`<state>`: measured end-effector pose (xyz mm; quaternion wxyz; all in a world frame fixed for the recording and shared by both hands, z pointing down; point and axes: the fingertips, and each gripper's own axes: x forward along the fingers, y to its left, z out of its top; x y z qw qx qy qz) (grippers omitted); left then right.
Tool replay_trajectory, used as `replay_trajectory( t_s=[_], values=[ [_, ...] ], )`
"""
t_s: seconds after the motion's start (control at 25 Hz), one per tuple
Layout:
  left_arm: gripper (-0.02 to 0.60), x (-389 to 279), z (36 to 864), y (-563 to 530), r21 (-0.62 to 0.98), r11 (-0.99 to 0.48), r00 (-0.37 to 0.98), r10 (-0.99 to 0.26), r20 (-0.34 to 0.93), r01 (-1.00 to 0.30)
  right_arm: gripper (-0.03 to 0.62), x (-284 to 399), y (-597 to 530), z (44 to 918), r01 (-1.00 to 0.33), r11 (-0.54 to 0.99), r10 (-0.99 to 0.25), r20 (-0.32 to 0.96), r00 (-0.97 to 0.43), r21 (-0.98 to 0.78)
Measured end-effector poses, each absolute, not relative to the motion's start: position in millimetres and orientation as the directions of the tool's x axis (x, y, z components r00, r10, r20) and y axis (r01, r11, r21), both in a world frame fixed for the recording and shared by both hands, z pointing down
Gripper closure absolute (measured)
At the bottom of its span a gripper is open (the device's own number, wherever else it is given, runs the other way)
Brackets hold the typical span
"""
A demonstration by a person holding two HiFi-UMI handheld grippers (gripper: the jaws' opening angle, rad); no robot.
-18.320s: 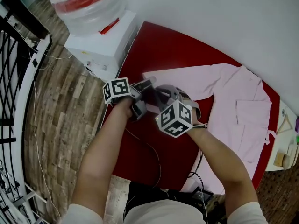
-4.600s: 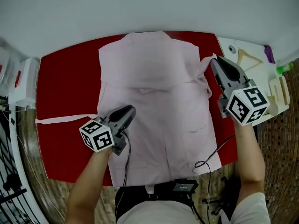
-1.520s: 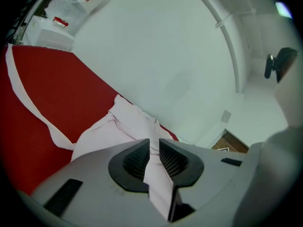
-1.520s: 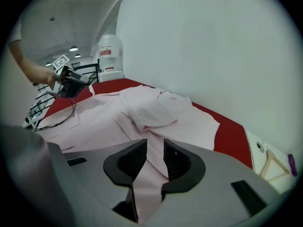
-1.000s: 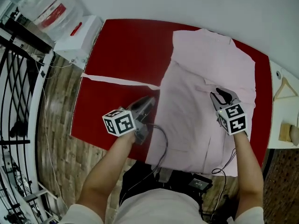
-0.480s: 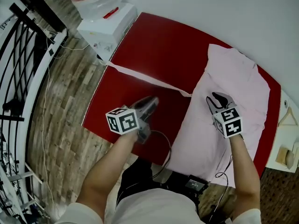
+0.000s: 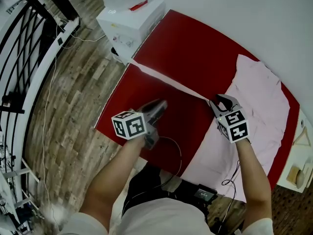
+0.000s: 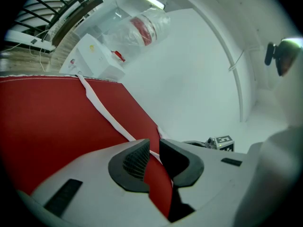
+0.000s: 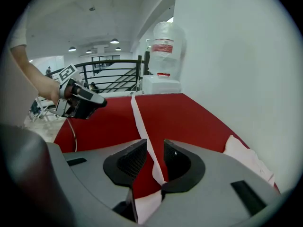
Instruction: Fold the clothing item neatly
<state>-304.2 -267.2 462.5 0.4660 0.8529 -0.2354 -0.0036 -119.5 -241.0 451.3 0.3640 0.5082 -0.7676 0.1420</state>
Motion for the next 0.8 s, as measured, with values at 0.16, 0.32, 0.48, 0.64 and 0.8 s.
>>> replay_trajectory(
  t_s=[0.16,0.32,0.48,0.64,0.8],
  values=[
    [0.518,-326,465,-276,0.798,-0.441,0.879,-0.425,0.219,-0.412,0.482,-157,-260,456,-0.859,0.49,-0.661,0.705,-0.258,0.145],
    [0.518,-349,468,-284,0.8,-0.427,0.869,-0.444,0.219,-0.42,0.482,-196,-277,461,-0.833,0.537,-0.639,0.709,-0.299,0.132],
    [0.518,-366,470,-292,0.807,-0.415,0.863,-0.458,0.213,-0.42,0.482,-225,-297,464,-0.817,0.562,-0.629,0.708,-0.322,0.128],
    [0.518,-378,471,-299,0.819,-0.401,0.86,-0.468,0.201,-0.41,0.482,-254,-317,468,-0.798,0.591,-0.611,0.711,-0.348,0.117],
    [0.518,-387,471,-307,0.829,-0.394,0.86,-0.475,0.185,-0.396,0.482,-281,-336,474,-0.776,0.62,-0.59,0.721,-0.364,0.116]
  ],
)
